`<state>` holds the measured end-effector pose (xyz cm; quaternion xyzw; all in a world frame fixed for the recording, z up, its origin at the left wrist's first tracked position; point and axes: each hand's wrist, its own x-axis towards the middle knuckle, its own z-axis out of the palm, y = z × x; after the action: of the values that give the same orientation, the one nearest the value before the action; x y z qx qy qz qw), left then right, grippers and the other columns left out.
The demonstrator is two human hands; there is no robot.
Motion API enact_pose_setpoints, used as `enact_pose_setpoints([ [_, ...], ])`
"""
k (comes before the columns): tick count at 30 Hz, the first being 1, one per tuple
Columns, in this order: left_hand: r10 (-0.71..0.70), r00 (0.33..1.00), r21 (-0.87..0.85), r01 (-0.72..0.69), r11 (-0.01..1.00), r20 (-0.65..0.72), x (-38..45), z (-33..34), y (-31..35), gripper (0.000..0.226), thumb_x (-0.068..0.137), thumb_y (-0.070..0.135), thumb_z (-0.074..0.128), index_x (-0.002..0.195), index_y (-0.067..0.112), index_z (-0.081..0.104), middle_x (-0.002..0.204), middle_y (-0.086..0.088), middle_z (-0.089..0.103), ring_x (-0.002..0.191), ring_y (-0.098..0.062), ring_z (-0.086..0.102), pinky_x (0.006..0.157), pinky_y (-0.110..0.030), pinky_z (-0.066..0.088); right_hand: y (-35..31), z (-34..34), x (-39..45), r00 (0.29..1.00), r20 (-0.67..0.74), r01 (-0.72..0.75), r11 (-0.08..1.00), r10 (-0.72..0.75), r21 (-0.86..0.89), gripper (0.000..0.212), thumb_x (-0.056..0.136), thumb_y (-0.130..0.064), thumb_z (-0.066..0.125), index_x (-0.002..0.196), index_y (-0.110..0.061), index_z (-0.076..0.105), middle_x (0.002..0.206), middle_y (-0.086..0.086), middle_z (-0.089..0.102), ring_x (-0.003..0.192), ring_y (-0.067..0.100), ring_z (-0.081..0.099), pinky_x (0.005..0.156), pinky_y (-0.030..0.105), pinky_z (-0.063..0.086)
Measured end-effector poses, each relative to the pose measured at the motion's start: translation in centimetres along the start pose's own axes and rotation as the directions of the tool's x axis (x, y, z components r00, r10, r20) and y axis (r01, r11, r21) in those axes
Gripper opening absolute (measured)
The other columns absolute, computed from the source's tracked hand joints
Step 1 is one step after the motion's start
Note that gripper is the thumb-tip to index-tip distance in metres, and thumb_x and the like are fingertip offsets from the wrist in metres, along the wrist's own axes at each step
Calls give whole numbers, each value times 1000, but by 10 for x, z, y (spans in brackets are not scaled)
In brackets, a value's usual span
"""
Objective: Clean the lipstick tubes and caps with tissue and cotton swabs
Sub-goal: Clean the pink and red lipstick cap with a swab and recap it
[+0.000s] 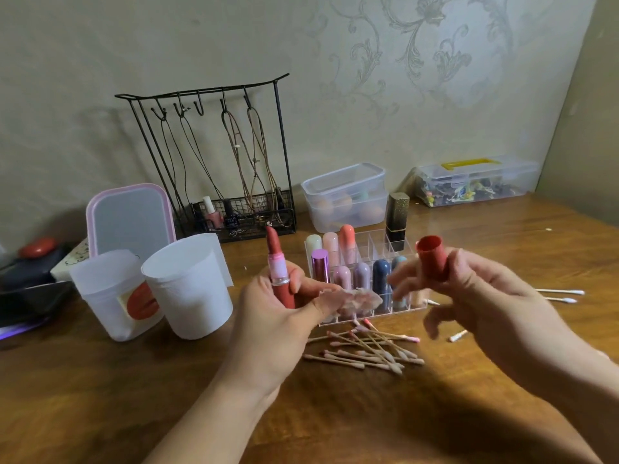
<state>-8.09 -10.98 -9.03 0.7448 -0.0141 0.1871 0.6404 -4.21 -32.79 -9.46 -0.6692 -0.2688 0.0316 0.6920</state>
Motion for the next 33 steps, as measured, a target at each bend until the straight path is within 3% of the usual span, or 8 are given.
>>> enact_pose_setpoints([
  [3,-5,1000,15,5,1000,29,-1,4,0,29,69,18,80,63,26,53,73,-6,71,82,-18,70,85,-50,54,7,12,-1,994,87,70,998,-69,-8,52,89,-63,50,105,-20,74,115,6,71,101,23,63,73,32,51],
  [7,19,998,101,-25,995,57,-3,8,2,15,60,36,76,62,36,61,76,1,73,81,-12,70,78,-37,56,11,16,-1,993,91,67,996,-71,52,53,86,-65,53,105,-20,74,110,11,71,103,30,65,80,35,54],
  [11,-15,999,131,10,991,32,-1,5,-3,17,72,27,78,66,32,63,85,12,75,86,-2,70,79,-31,54,18,15,-2,997,63,50,972,-37,-229,59,83,-74,48,104,-23,70,99,6,72,94,23,68,86,44,55],
  [15,-9,999,108,13,994,-37,1,2,-7,18,82,31,70,66,37,63,87,8,74,89,-8,69,84,-40,53,21,22,-6,985,174,107,788,0,-606,45,90,-67,37,101,-34,65,92,-12,69,87,5,64,74,26,52],
  [18,-14,999,72,17,997,-42,1,2,-9,13,80,42,69,71,34,63,90,5,74,89,-11,69,86,-48,53,20,25,-6,986,164,107,700,15,-706,41,89,-65,41,104,-36,65,97,-22,66,95,-2,61,78,24,51],
  [23,19,999,-206,-10,978,40,-5,10,-5,17,82,30,55,69,23,65,86,-5,71,86,-20,66,85,-45,52,16,23,-7,976,-101,114,852,-191,-510,30,82,-61,59,93,-34,66,87,-11,70,79,12,66,66,26,53],
  [28,-79,977,-384,151,911,196,-7,11,0,23,89,31,46,73,21,59,70,-5,51,64,-19,45,61,-32,40,7,23,-5,970,-183,135,980,-160,-145,38,61,-46,79,80,-16,65,72,5,66,63,10,60,56,19,49],
  [33,-151,935,-548,314,775,322,-5,13,-1,29,94,23,43,84,18,71,72,-9,54,63,-19,49,62,-30,43,6,26,-6,994,-112,23,994,-11,109,48,52,-42,89,72,-14,56,64,20,55,58,26,48,49,30,41],
])
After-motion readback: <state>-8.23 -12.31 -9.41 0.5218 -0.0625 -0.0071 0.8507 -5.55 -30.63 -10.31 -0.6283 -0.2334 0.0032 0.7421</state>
